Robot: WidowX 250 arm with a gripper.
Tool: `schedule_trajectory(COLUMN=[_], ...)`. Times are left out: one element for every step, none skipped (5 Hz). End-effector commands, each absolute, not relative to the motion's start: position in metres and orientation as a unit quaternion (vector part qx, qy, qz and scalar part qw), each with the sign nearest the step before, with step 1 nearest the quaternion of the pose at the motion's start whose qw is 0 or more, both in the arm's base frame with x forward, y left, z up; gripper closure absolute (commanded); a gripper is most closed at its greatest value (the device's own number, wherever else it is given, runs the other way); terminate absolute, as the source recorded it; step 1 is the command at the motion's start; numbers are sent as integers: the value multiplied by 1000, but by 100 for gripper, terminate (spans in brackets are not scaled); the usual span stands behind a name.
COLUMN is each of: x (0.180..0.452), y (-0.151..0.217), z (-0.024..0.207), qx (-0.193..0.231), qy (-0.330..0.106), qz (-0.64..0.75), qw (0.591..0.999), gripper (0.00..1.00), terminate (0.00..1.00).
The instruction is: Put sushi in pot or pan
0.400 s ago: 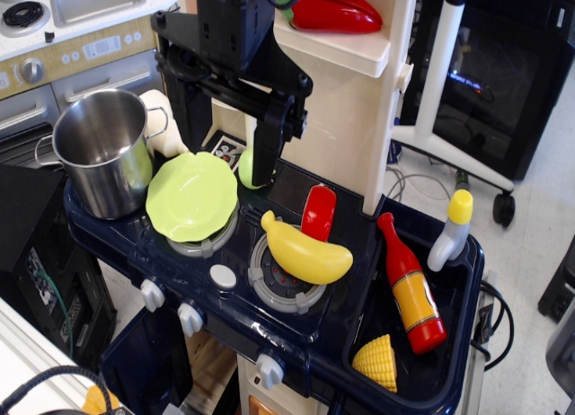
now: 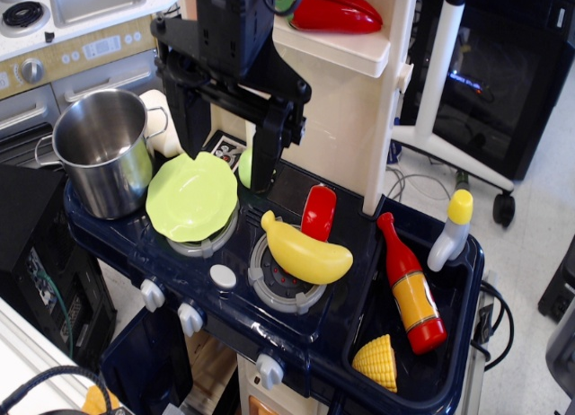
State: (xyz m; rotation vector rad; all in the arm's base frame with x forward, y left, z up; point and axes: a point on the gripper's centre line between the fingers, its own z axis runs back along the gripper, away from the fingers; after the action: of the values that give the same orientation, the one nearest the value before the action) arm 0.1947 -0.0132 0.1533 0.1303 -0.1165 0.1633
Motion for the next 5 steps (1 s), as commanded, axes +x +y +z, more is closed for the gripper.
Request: schedule_trajectory(x=[236,255,269,276,282], y=[-42,-60,-64,-53,-50], z=[144,122,101,90,77], qx=[75,67,80,94,95], qy=[-127,-156,-166,-177,-196], qz=[90,70,61,57,61], qw=[985,983,981,978,974], gripper=[0,0,0,0,0], terminate=[0,0,0,0,0])
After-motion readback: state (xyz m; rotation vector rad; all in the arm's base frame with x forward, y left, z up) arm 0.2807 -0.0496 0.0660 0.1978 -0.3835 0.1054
